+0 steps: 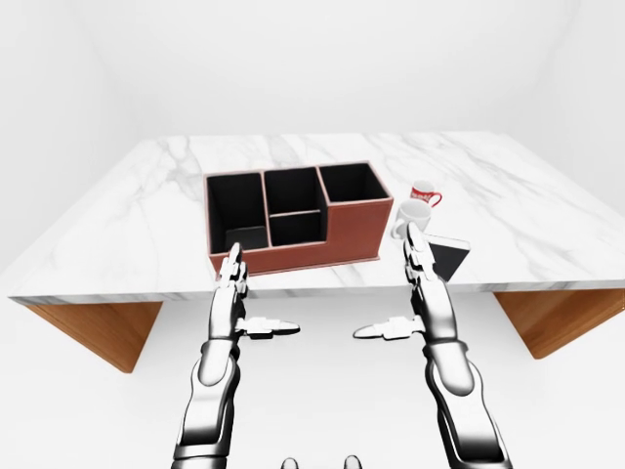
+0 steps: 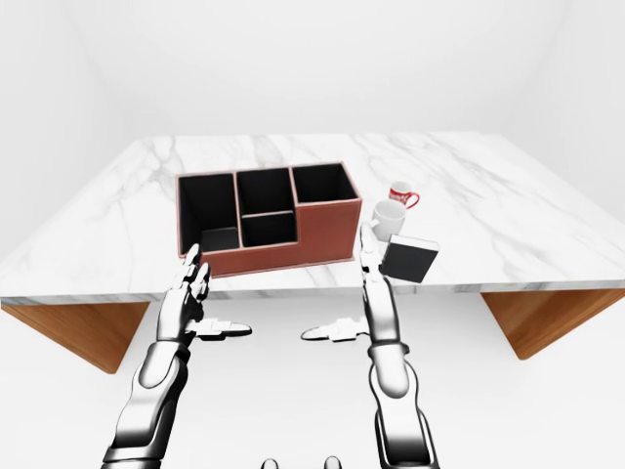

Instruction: Pick up the book and place it in the right compartment of the caddy.

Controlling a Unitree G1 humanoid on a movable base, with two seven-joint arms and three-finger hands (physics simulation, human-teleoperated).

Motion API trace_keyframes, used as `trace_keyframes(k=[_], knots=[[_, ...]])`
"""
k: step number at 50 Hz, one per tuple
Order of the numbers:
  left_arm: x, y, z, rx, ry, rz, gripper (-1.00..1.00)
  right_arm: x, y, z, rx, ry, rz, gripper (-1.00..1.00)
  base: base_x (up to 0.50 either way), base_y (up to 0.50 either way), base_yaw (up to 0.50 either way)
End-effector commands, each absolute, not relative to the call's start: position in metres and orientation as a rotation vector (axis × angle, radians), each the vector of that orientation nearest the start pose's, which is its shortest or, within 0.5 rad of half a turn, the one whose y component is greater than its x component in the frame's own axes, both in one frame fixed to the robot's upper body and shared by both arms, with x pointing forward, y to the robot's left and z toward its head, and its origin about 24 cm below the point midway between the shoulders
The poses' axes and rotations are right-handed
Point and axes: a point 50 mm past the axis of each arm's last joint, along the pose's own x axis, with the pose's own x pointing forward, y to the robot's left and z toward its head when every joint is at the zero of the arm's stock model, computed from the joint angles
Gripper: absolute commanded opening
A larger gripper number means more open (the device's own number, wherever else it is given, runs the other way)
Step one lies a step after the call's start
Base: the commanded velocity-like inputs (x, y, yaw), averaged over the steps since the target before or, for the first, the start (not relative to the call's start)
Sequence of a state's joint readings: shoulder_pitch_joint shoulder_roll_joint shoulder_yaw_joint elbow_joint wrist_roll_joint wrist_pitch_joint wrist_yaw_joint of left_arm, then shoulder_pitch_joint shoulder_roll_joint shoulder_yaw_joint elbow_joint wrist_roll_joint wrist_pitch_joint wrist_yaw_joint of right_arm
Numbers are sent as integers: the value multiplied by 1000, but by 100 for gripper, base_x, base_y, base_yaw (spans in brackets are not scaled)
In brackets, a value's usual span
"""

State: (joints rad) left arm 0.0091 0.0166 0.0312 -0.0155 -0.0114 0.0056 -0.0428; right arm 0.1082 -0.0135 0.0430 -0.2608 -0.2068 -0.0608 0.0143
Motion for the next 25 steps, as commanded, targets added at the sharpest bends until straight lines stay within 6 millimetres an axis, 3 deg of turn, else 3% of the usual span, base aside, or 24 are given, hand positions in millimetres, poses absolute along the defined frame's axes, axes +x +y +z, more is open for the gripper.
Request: trace_keyframes(k=[1, 6, 22, 25], knots=[[252, 158, 43, 7, -5, -13, 100, 221, -140, 97, -309, -288, 15, 100, 50, 0, 0], [251, 158, 45, 7, -7, -14, 100, 220, -143, 103, -331, -294, -21, 100, 44, 0, 0], [251, 157, 43, 10, -9, -19, 100, 213, -139, 116, -456, -322, -42, 100, 0, 0, 0], [251, 157, 45, 10, -10, -20, 100, 210, -140, 124, -552, -329, -76, 100, 7, 0, 0]])
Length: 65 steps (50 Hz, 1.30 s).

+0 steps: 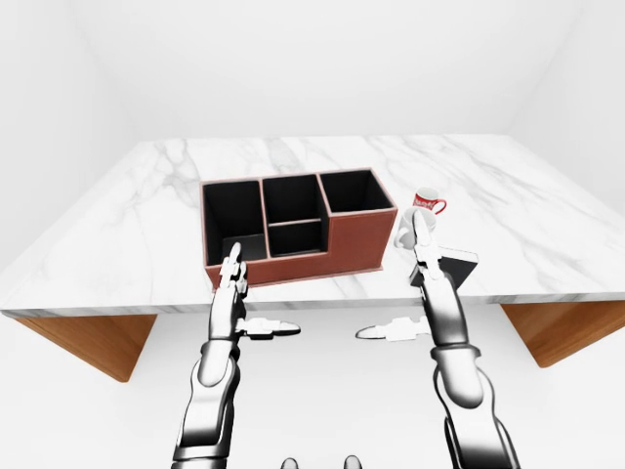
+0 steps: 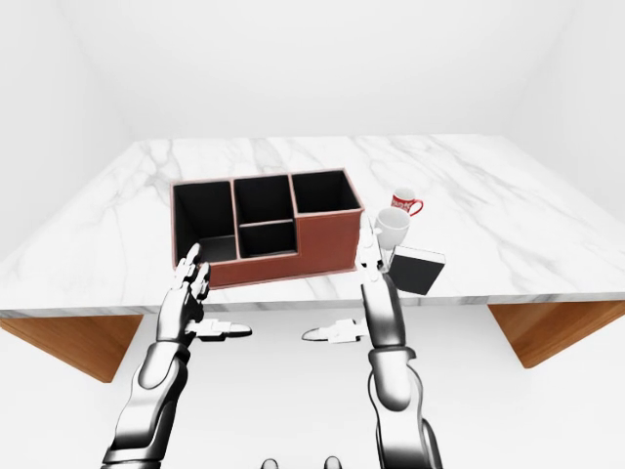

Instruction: Pick up the book and place it in the right compartment of the caddy.

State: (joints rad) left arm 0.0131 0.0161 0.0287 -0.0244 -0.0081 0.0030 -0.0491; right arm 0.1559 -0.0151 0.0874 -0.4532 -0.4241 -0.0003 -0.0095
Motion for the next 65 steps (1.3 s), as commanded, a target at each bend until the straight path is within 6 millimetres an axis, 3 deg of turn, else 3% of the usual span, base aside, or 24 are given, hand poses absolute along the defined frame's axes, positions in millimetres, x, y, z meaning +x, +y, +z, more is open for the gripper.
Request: trace_keyframes(k=[1, 14, 21, 42, 65], knots=[[251, 157, 44, 10, -10, -20, 100, 209, -141, 126, -560, -332, -80, 100, 31, 0, 0], [251, 158, 43, 8, -12, -16, 100, 209, -143, 135, -674, -346, -127, 100, 49, 0, 0], [251, 158, 45, 7, -13, -13, 100, 196, -142, 145, -779, -377, -149, 100, 2, 0, 0], [252, 158, 44, 6, -14, -11, 100, 187, -135, 161, -906, -425, -146, 100, 0, 0, 0], [252, 159, 43, 3, -12, -7, 100, 177, -160, 165, -1140, -325, -294, 100, 0, 0, 0]])
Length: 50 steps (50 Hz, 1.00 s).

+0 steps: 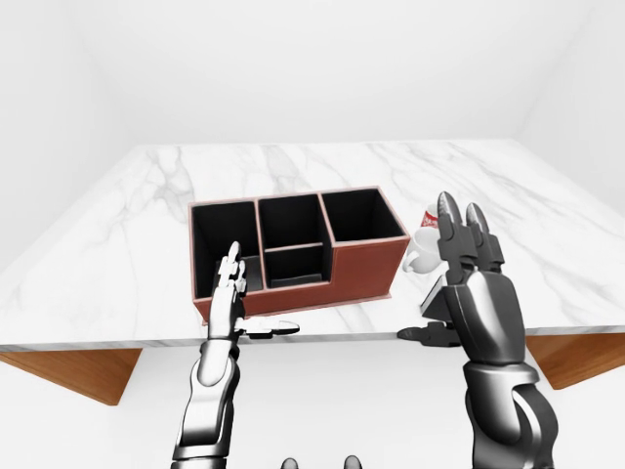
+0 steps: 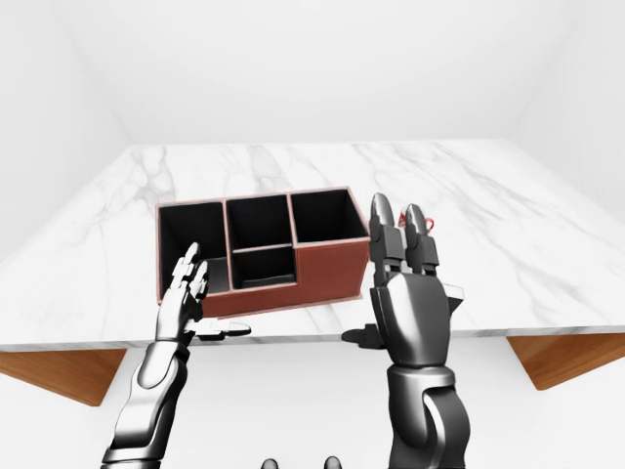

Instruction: Pick up the book and place it in the right compartment of the caddy.

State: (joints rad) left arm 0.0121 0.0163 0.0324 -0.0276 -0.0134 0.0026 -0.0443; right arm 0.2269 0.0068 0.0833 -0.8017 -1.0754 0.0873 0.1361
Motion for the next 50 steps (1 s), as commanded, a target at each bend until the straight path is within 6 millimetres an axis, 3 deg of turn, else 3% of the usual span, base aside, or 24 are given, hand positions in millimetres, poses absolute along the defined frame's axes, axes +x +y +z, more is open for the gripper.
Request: trace_keyframes(k=[1, 32, 41, 50], knots=[[252, 159, 43, 3, -12, -8, 100, 177, -161, 164, -1151, -312, -297, 100, 0, 0, 0], [253, 160, 45, -3, -6, 0, 100, 183, -187, 148, -1217, -158, -351, 100, 0, 0, 0], [255, 161, 43, -5, -3, 4, 100, 198, -201, 135, -1278, -75, -334, 100, 0, 0, 0], [255, 161, 45, -5, -4, 7, 100, 204, -208, 137, -1340, -38, -332, 100, 0, 0, 0]])
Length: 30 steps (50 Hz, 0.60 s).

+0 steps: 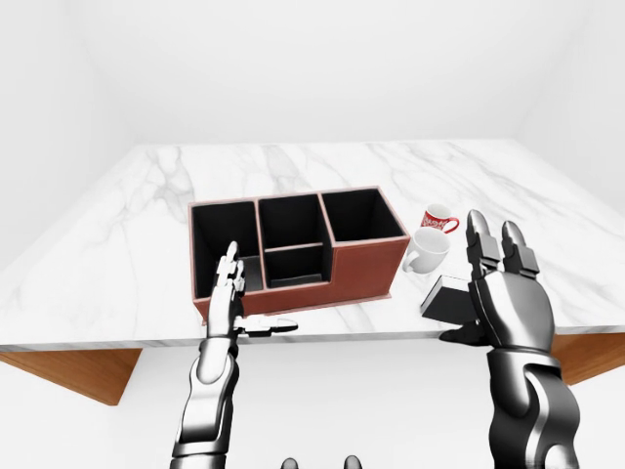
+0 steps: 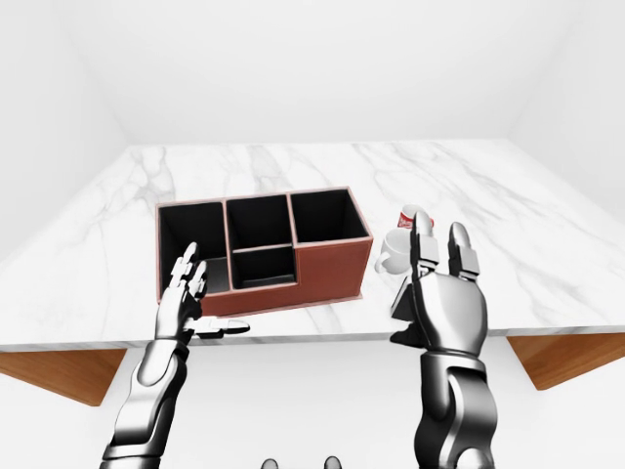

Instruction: Pick up the book and place it in the right compartment of the caddy.

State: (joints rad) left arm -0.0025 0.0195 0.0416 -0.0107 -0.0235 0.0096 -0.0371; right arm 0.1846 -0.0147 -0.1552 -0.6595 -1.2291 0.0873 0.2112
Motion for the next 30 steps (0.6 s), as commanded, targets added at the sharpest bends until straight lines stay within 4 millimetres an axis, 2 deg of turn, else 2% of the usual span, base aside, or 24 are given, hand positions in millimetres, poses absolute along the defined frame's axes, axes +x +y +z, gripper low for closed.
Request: trace_keyframes(k=[1, 10, 24, 26, 30], knots=[[255, 161, 44, -5, -4, 7, 100, 206, -209, 136, -1336, -38, -335, 100, 0, 0, 0], [255, 162, 44, -6, -4, 9, 100, 214, -216, 120, -1305, -7, -328, 100, 0, 0, 0], [255, 161, 44, -5, -6, 9, 100, 232, -219, 108, -1288, -4, -291, 100, 0, 0, 0], [254, 161, 44, -3, -9, 9, 100, 239, -227, 103, -1286, 19, -295, 100, 0, 0, 0], [254, 161, 45, -3, -9, 9, 100, 240, -229, 102, -1287, 23, -294, 100, 0, 0, 0]])
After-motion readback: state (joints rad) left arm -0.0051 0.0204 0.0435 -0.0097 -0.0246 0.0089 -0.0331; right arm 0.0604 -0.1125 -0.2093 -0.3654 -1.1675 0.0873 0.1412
